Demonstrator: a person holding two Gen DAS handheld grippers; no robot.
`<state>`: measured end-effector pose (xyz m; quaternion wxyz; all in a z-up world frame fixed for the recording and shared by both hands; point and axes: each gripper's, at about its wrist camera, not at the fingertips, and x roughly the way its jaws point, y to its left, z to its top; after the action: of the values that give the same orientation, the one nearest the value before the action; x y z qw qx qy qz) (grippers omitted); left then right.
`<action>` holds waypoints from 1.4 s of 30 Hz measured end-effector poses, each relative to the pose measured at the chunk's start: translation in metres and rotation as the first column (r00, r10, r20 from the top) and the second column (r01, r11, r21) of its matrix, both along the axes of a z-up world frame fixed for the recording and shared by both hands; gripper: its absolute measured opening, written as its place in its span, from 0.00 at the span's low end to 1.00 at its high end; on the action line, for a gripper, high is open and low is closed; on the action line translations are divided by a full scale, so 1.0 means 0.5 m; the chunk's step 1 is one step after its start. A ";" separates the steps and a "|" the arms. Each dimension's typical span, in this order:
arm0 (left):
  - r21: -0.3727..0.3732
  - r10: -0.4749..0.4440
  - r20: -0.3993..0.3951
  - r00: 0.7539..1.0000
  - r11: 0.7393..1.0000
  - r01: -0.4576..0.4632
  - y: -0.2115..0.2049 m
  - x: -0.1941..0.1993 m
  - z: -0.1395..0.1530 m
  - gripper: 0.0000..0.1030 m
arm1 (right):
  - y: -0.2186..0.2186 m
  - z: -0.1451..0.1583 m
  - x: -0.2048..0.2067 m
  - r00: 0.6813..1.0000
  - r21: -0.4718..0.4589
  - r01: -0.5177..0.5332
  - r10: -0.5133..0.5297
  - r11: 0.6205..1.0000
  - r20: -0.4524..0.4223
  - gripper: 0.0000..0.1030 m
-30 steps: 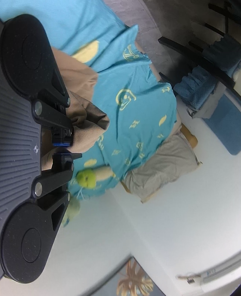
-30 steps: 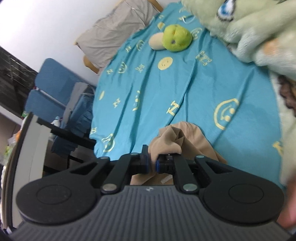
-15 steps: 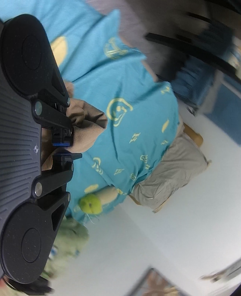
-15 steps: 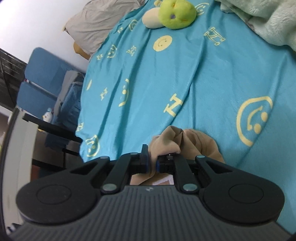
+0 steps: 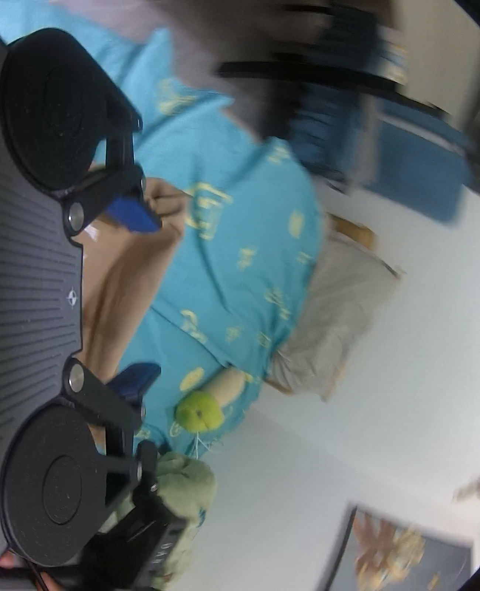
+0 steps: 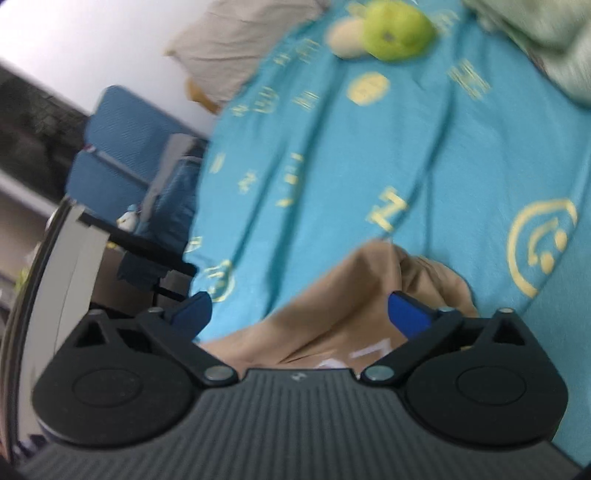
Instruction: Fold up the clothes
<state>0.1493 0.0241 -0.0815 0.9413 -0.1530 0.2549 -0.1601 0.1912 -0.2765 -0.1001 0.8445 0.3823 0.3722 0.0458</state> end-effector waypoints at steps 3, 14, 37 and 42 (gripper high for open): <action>0.058 -0.031 0.002 1.000 0.998 0.030 -0.021 -0.008 -0.001 0.79 | 0.028 0.029 -0.019 0.993 -0.161 -0.022 0.040 0.987 0.111 0.99; 0.276 -0.022 -0.152 0.988 0.959 0.064 -0.056 -0.007 -0.072 0.76 | 0.104 -0.062 0.031 0.980 -0.438 -0.179 0.199 0.881 0.001 0.47; 0.274 -0.004 -0.206 0.979 0.960 0.062 -0.051 -0.139 -0.043 0.77 | 0.129 -0.018 -0.137 0.985 -0.493 -0.161 0.168 0.855 -0.029 0.46; 0.243 0.022 -0.273 0.962 0.969 0.047 -0.045 -0.157 -0.040 0.77 | 0.136 -0.001 -0.175 0.989 -0.526 -0.131 0.147 0.841 -0.011 0.47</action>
<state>0.0708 0.0015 -0.1015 0.9075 -0.0534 0.4017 -0.1104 0.1036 -0.2087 -0.1006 0.9167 0.1086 0.3845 0.0094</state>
